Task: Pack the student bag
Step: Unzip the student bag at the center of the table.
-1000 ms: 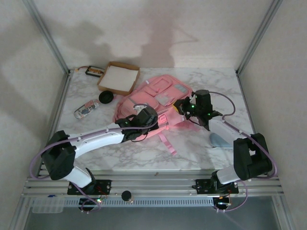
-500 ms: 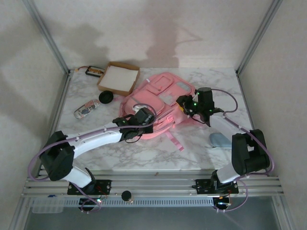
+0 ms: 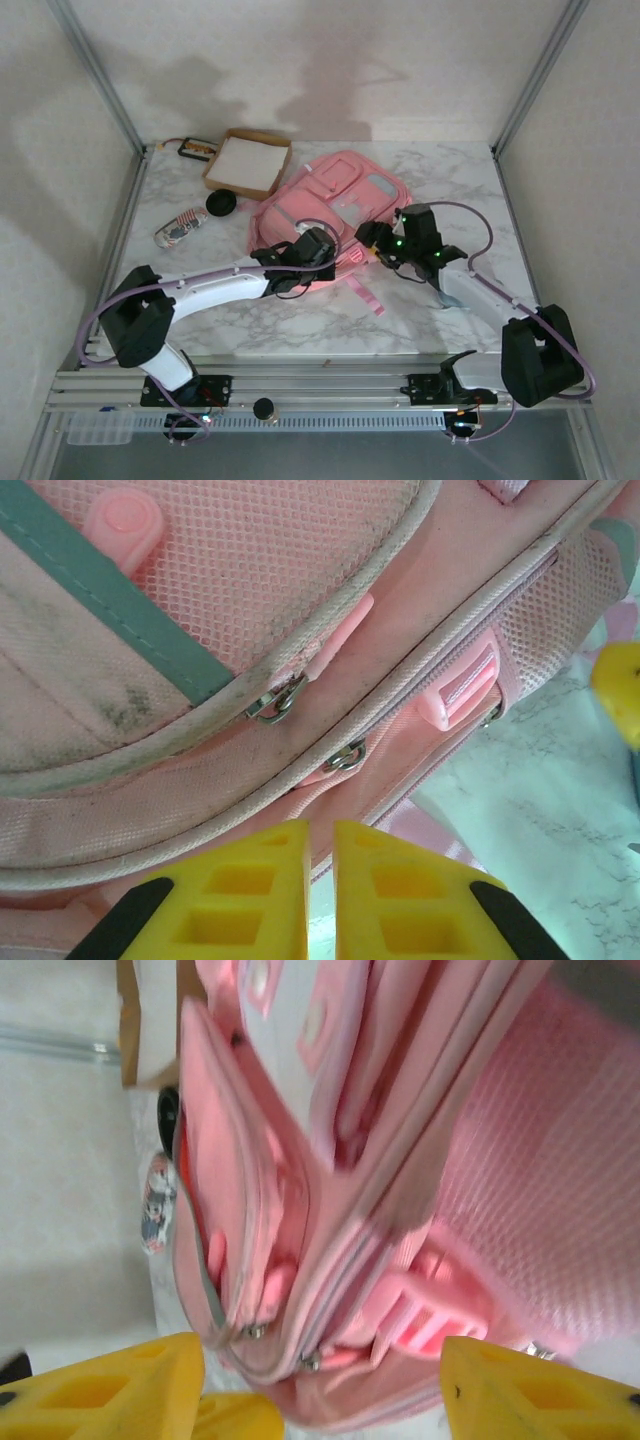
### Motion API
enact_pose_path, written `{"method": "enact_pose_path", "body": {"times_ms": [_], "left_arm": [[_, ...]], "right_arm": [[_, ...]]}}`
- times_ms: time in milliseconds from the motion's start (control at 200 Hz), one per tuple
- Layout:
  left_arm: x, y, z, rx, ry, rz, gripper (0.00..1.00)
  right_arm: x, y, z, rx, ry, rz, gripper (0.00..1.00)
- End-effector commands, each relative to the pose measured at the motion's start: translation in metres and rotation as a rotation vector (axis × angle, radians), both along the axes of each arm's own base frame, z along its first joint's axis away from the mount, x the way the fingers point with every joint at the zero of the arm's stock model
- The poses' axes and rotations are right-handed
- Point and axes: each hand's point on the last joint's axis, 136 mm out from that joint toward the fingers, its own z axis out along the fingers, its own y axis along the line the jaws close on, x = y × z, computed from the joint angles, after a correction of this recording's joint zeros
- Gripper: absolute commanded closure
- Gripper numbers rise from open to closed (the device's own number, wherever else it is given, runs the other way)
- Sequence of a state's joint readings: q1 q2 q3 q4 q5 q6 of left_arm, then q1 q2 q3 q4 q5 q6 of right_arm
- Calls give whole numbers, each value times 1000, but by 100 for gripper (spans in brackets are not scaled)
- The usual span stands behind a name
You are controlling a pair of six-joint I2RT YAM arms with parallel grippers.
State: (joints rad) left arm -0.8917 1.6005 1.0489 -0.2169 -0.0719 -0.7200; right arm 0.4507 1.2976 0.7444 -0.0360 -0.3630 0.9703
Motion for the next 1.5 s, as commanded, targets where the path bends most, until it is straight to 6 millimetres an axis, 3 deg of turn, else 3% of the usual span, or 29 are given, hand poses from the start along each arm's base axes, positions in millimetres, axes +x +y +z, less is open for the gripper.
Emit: {"method": "enact_pose_path", "body": {"times_ms": [0,215,521,661,766,916,1102,1197,1302,1497], "left_arm": [[8,2,8,15,-56,17,85],[6,12,4,-7,-54,52,84],[5,24,2,4,-53,82,84],[6,26,-1,-5,-54,87,84],[6,28,-2,3,-53,85,84],[5,30,-3,4,-53,84,83],[3,30,-1,-14,-48,90,82],[1,32,6,-39,-42,108,80],[-3,29,18,-97,-27,124,76],[-10,9,45,-185,-103,23,57]], "right_arm": [[-10,16,-7,26,43,16,45],[1,27,-2,49,14,-39,60],[16,45,-18,25,38,-60,59],[23,58,-6,49,11,-44,61],[25,63,3,53,-2,-45,71],[29,60,-13,40,25,-78,67],[34,64,-27,13,39,-74,82],[34,62,-18,37,25,-88,92],[31,67,7,156,16,-84,100],[31,68,56,336,13,-105,100]]}}
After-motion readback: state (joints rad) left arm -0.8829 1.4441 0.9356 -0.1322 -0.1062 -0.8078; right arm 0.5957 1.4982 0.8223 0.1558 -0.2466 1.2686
